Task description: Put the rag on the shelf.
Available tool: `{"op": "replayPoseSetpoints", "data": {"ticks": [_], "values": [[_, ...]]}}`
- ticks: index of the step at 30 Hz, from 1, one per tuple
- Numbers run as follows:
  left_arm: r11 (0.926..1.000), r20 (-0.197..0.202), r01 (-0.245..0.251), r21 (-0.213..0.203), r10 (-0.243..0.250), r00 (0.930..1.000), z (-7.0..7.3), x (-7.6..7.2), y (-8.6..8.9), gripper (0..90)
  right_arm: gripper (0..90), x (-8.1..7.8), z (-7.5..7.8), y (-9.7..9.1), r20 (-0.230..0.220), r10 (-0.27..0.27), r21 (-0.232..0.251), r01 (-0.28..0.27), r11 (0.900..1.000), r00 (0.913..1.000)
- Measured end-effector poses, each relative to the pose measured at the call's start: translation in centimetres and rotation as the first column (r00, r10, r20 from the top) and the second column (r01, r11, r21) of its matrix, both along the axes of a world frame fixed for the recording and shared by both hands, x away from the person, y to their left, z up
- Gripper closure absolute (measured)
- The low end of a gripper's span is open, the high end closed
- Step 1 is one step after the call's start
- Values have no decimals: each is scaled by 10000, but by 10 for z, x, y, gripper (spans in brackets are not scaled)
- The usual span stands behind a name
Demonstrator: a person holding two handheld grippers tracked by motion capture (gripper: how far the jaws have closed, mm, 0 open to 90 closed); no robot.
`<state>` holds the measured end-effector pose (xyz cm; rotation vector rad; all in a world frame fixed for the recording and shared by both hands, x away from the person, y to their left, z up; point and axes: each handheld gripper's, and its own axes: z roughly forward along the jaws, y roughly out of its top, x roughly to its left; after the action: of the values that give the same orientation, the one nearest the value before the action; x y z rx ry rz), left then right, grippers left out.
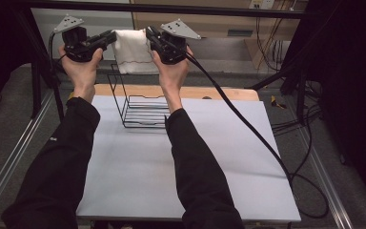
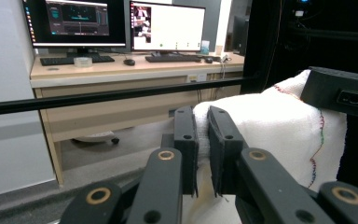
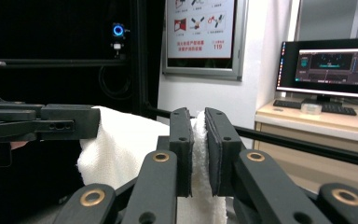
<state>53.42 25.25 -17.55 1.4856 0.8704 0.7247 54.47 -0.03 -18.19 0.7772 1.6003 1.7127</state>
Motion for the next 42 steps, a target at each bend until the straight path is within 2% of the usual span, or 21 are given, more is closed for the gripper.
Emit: {"op": "replayPoseSetpoints", "data": {"ticks": [9,22,25,30,34,37,39,42], "values": [[9994,-175,220,258,-216,9996,-14,-2,-2,826,816,-3,-16,-4,-258,51,-83,-53,10000,9997],[9964,-206,653,532,-643,9977,-37,-26,1,826,811,-24,-34,-6,-601,89,-287,-106,9995,9981],[9940,-174,849,691,-839,9963,-40,-32,1,826,810,-29,-37,-8,-583,105,-335,-125,9994,9982],[9918,-157,830,973,-818,9965,-43,-36,-1,826,810,-34,-44,-10,-619,76,-322,-96,9994,9981],[9917,-176,950,863,-938,9954,-46,-38,1,825,810,-38,-47,-10,-578,117,-351,-137,9993,9983],[9900,-207,1047,945,-1032,9944,-48,-42,2,825,808,-42,-48,-11,-516,192,-370,-211,9991,9985],[9883,-395,1144,1011,-1109,9930,-50,-45,3,822,805,-46,-50,-12,-473,231,-431,-251,9988,9986],[9890,-607,1222,834,-1173,9912,-55,-50,2,817,803,-50,-54,-13,-605,296,-406,-321,9987,9977]]}}
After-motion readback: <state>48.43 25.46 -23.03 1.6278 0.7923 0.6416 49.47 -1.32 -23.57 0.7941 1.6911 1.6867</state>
